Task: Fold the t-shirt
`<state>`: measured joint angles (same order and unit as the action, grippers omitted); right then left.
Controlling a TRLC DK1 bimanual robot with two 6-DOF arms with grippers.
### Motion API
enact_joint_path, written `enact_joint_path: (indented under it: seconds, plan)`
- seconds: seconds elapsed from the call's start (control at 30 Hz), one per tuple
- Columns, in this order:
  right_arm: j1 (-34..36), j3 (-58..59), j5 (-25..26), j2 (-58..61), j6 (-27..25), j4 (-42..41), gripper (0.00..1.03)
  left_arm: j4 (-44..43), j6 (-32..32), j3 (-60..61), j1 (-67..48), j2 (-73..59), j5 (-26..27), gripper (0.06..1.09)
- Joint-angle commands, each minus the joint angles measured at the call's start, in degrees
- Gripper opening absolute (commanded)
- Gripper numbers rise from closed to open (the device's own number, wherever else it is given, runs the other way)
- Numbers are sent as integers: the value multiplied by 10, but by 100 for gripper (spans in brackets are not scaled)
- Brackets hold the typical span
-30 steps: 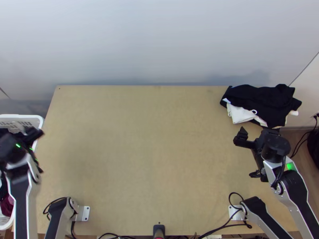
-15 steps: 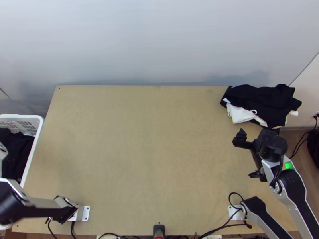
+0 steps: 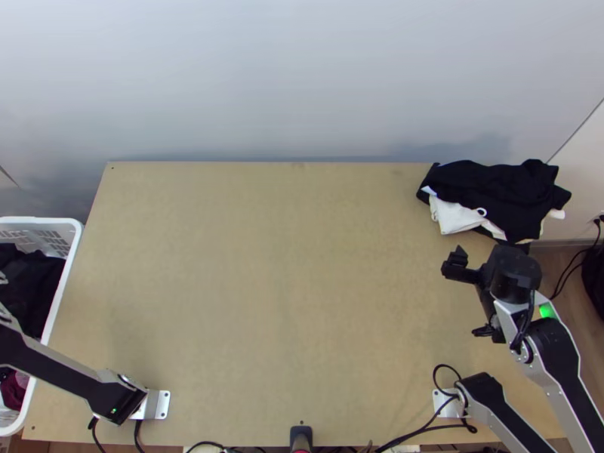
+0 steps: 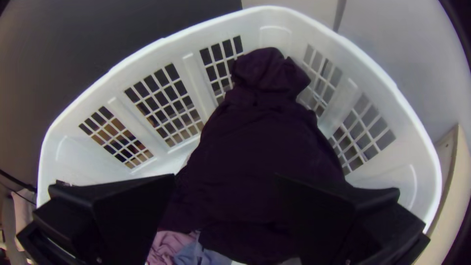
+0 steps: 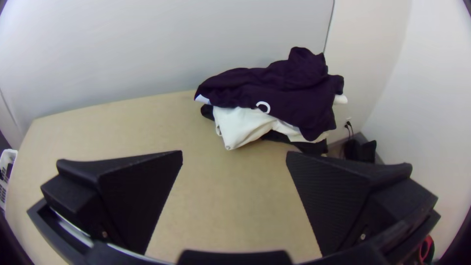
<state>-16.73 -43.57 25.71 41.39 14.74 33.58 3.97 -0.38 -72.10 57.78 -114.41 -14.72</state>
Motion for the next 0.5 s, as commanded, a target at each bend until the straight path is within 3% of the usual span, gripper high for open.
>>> enact_joint_path:
  seconds: [0.0, 0.2, 0.37, 0.47]
  plan:
    - [8, -6, 7, 3, -4, 20, 98, 6, -7, -79, 9, -114, 0, 103]
    - [22, -8, 11, 4, -4, 32, 98, 89, -32, -159, 17, -189, 0, 103]
    - [28, -9, 12, 11, -4, 32, 98, 95, -34, -169, 15, -212, 0, 102]
    - [30, -9, 14, 13, -8, 33, 98, 96, -31, -176, 14, -221, 4, 85]
